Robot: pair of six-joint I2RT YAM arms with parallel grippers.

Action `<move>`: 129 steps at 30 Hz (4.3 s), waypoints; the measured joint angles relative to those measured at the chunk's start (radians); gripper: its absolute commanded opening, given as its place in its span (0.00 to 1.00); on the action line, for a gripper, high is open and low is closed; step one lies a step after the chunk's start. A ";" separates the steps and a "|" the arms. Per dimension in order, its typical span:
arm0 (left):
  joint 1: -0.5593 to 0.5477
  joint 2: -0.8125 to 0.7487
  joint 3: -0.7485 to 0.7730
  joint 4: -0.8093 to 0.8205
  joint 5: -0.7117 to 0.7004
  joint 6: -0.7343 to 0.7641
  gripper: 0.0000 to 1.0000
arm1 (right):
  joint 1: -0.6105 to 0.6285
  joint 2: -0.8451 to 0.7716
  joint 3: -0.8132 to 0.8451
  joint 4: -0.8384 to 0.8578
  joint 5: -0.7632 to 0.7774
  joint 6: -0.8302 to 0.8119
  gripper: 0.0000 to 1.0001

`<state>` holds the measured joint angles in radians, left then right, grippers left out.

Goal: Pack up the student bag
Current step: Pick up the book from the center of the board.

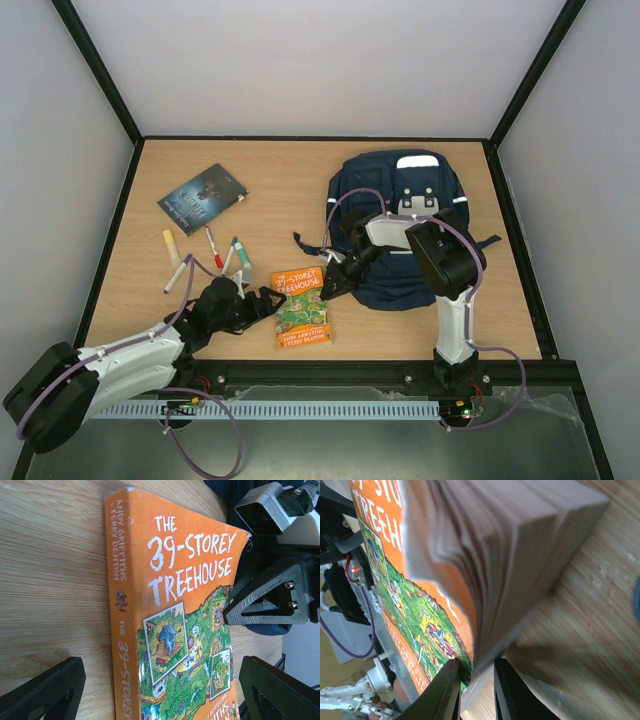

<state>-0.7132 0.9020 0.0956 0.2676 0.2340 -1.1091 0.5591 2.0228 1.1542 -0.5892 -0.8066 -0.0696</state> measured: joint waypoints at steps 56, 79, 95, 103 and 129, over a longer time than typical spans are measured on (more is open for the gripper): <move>-0.005 0.162 0.013 0.188 0.058 -0.129 0.37 | -0.016 0.075 0.034 -0.059 -0.079 0.014 0.13; 0.010 -0.080 0.393 -0.316 -0.029 0.158 0.02 | -0.168 -0.375 0.016 -0.060 0.142 -0.047 0.73; 0.051 0.132 0.831 -0.346 0.136 0.513 0.02 | -0.254 -0.896 -0.171 0.041 0.124 -0.075 0.99; 0.057 0.167 0.856 -0.203 0.271 0.500 0.02 | -0.254 -0.862 -0.155 0.118 -0.050 -0.026 0.99; 0.059 0.190 0.790 -0.019 0.299 0.447 0.02 | -0.258 -0.915 -0.133 0.246 -0.370 0.150 0.78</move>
<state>-0.6540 1.0916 0.8856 0.2489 0.5331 -0.6624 0.3008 1.1076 1.0214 -0.3428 -1.1770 0.0807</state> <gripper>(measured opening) 0.239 0.820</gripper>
